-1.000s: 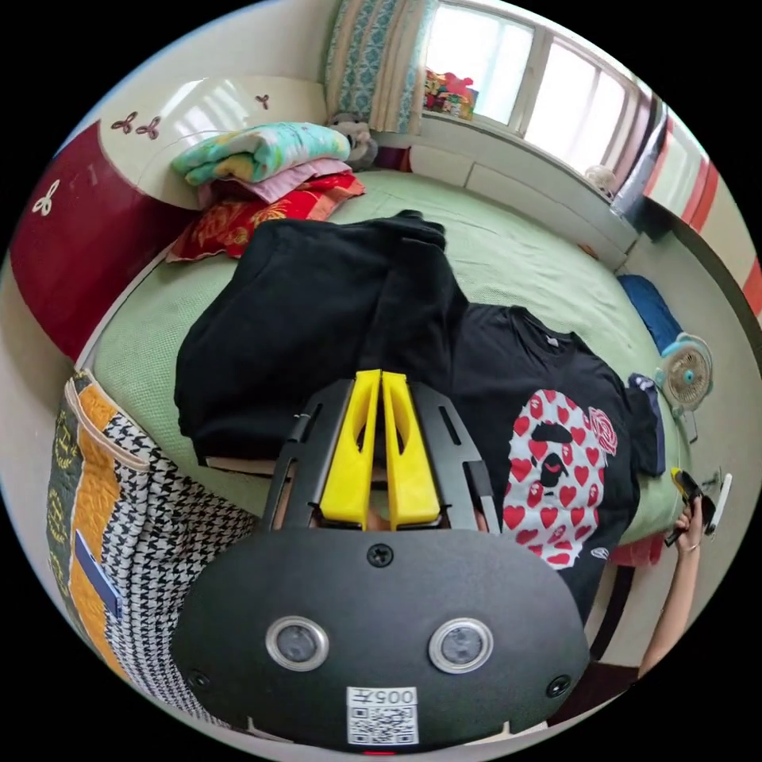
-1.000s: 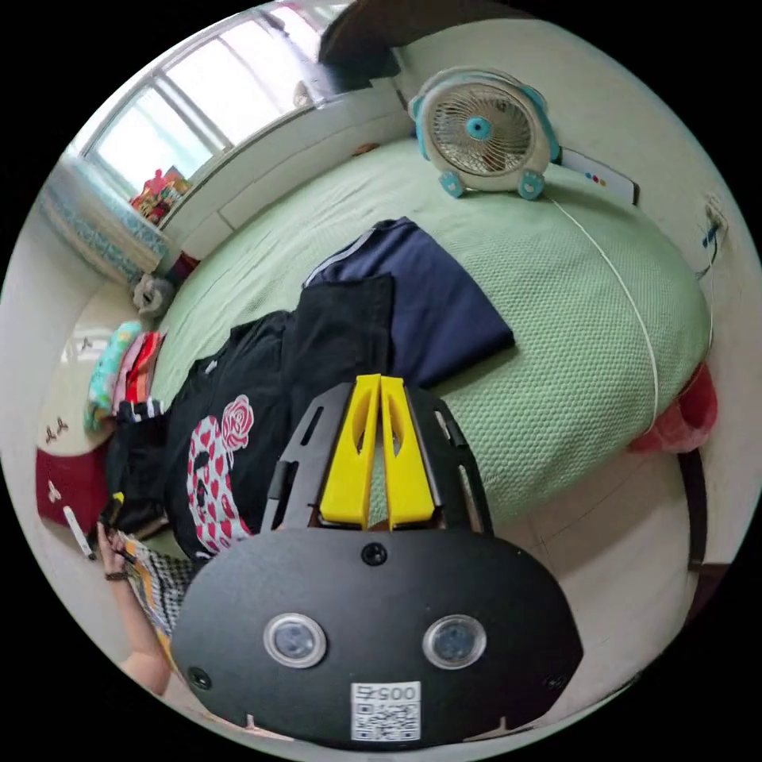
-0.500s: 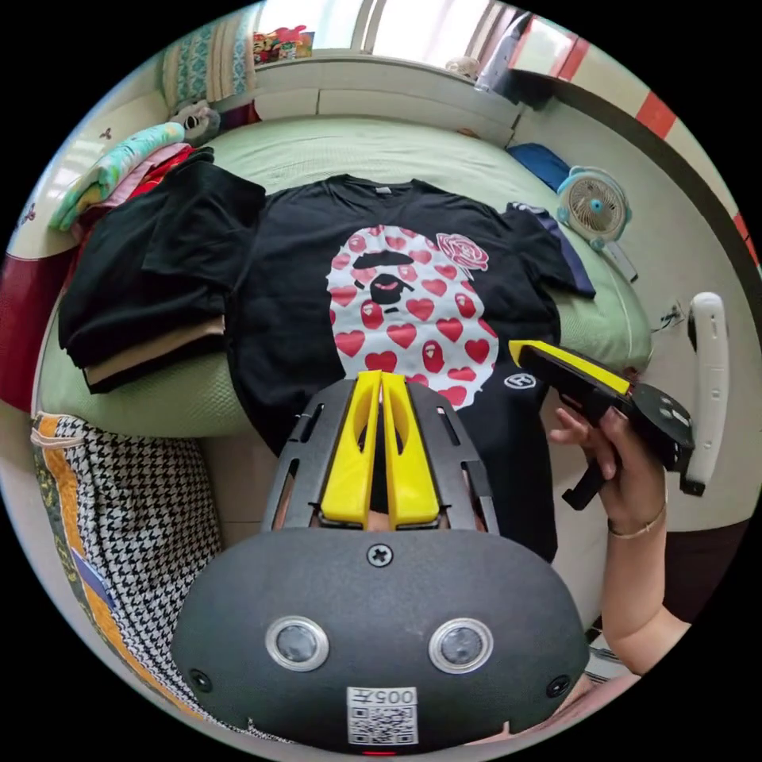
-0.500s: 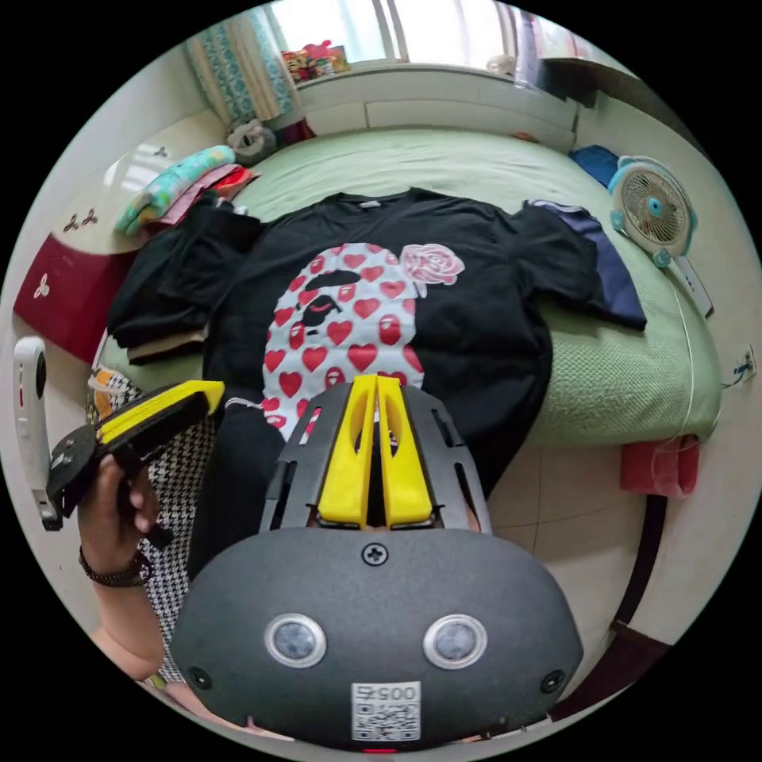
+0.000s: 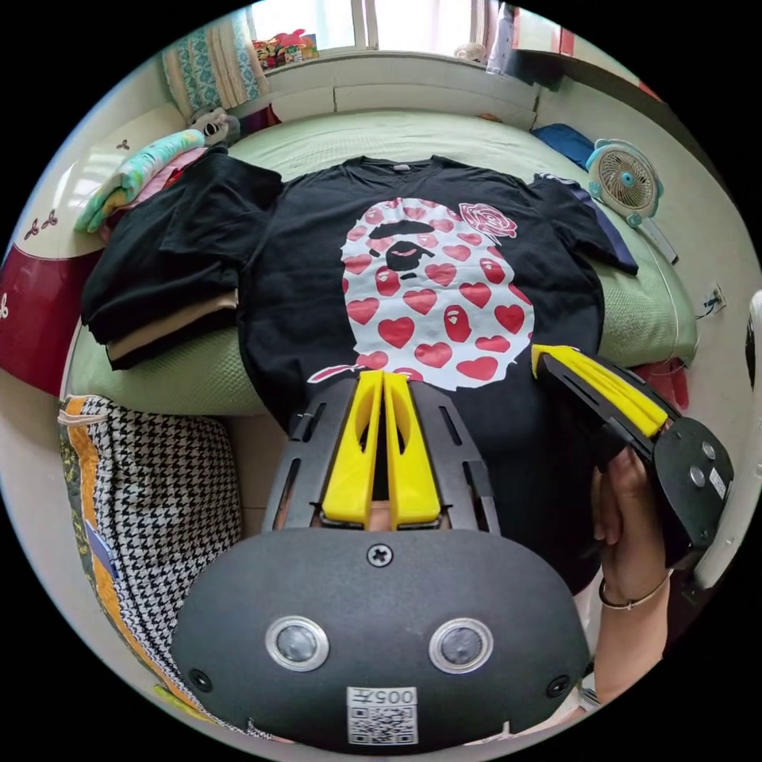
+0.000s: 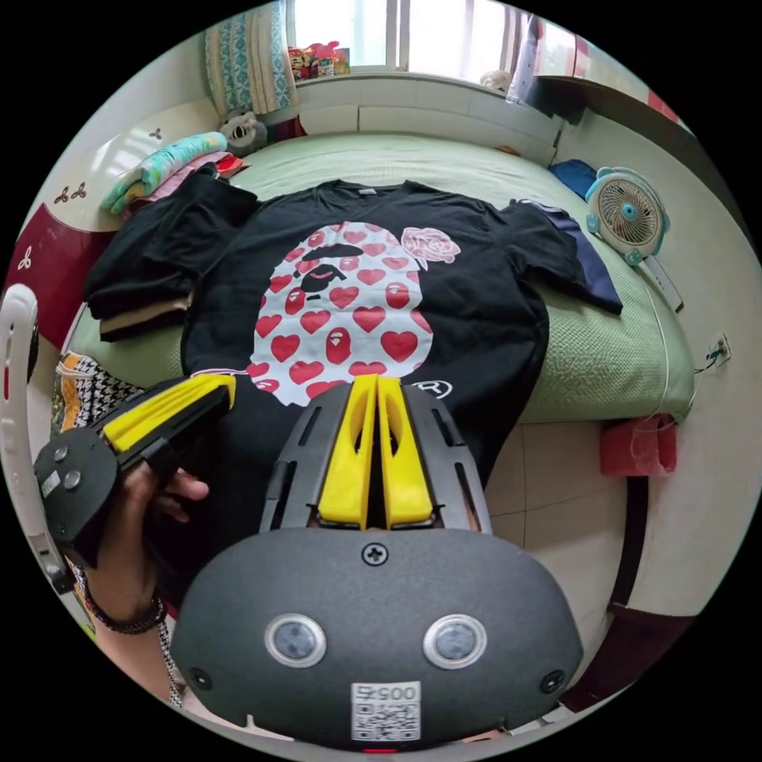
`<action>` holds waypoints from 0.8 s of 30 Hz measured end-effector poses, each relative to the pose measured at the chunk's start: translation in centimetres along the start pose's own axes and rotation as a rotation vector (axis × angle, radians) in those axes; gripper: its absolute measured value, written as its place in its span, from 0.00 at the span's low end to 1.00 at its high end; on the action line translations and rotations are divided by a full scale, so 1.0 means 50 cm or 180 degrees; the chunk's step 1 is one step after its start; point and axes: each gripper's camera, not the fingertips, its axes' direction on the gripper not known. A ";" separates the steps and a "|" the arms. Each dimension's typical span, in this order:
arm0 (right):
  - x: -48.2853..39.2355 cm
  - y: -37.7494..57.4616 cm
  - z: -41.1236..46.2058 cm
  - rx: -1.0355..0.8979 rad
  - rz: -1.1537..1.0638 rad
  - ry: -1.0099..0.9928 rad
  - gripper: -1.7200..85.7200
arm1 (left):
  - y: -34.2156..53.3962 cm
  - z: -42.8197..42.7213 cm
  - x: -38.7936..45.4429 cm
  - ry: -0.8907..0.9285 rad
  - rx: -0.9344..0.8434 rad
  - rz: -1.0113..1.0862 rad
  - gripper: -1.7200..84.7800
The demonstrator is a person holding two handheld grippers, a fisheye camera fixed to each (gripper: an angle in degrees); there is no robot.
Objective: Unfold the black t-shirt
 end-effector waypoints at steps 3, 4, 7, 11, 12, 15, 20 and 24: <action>-0.017 0.005 -0.001 -0.0008 -0.0005 -0.0025 0.02 | 0.009 0.011 0.023 -0.0046 -0.0007 0.0057 0.01; -0.022 0.008 -0.002 -0.0004 0.0009 -0.0036 0.02 | 0.012 0.015 0.030 -0.0059 -0.0015 0.0074 0.01; -0.039 0.017 -0.007 0.0019 0.0012 -0.0042 0.01 | 0.022 0.024 0.044 -0.0066 -0.0009 0.0083 0.01; -0.059 0.029 -0.013 0.0039 0.0048 -0.0092 0.01 | 0.032 0.034 0.056 -0.0021 -0.0011 0.0088 0.01; -0.062 0.030 -0.013 0.0040 0.0049 -0.0094 0.01 | 0.036 0.037 0.059 0.0004 -0.0005 0.0080 0.01; -0.080 0.036 -0.016 0.0039 0.0044 -0.0077 0.01 | 0.043 0.045 0.070 0.0011 -0.0005 0.0080 0.01; -0.121 0.046 -0.021 0.0035 -0.0012 0.0067 0.01 | 0.054 0.057 0.087 0.0000 -0.0017 0.0088 0.01; -0.144 0.054 -0.026 0.0033 -0.0048 0.0133 0.00 | 0.066 0.064 0.100 0.0023 -0.0001 0.0073 0.01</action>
